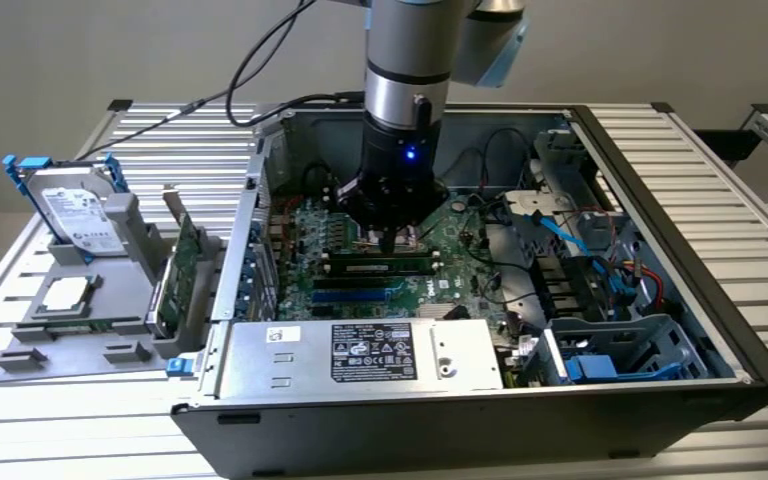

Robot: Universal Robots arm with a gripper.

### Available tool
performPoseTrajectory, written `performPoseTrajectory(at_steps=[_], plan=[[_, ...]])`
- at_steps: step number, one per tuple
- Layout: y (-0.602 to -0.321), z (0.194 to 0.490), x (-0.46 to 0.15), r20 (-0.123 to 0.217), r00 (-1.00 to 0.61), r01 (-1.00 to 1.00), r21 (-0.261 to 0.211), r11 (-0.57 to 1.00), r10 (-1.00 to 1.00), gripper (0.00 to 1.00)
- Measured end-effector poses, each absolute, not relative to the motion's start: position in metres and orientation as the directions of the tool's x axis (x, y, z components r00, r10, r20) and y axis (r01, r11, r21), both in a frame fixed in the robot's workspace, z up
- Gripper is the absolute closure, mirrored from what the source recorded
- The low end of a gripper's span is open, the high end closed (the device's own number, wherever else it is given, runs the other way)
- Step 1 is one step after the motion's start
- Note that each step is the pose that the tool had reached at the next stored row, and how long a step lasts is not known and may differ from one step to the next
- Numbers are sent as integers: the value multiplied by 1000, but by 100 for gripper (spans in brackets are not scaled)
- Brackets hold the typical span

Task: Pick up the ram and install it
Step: 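Press down the ram until it locks into place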

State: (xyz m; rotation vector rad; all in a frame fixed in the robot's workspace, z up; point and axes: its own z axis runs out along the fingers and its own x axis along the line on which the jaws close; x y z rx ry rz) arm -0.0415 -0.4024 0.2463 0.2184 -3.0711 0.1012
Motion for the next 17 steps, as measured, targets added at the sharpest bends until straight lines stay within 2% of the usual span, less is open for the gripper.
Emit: performPoseTrajectory(at_steps=[17], plan=[[-402,245,-41,56,-997,43,-68,997,47,89]])
